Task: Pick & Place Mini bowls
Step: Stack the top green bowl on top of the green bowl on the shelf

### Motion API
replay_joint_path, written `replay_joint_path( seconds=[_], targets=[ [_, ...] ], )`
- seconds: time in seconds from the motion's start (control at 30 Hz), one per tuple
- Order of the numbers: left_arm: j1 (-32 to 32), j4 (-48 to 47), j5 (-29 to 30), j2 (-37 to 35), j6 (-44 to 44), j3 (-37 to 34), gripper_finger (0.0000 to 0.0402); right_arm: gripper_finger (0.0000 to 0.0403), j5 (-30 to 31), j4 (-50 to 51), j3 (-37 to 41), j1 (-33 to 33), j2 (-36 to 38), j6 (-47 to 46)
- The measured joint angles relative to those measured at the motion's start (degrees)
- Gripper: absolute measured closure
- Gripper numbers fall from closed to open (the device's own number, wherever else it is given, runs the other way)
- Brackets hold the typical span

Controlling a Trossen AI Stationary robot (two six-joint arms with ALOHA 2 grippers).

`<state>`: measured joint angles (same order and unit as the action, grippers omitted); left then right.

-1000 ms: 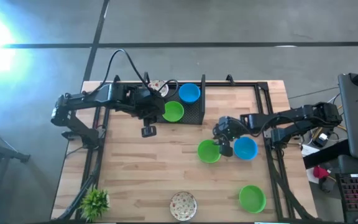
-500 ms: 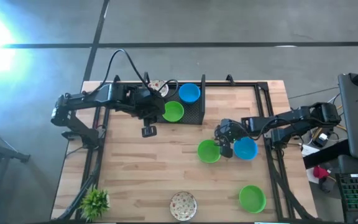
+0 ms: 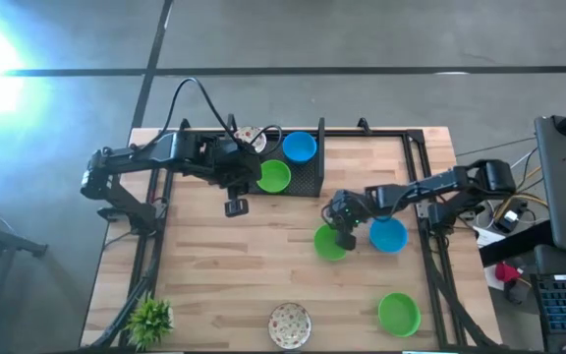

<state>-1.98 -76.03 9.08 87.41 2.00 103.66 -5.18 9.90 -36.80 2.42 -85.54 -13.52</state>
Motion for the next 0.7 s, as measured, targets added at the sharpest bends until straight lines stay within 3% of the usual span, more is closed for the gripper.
replay_joint_path(
  seconds=[0.27, 0.7],
  targets=[
    [0.0, 0.0, 0.0, 0.0, 0.0, 0.0, 0.0349, 0.0393, 0.7, 8.0, -7.8, 0.1, -1.3, 2.5],
    [0.0, 2.0, 0.0, 0.0, 0.5, 0.0, 0.0349, 0.0394, 0.8, 32.5, -28.8, 3.2, -4.1, 14.5]
  ],
)
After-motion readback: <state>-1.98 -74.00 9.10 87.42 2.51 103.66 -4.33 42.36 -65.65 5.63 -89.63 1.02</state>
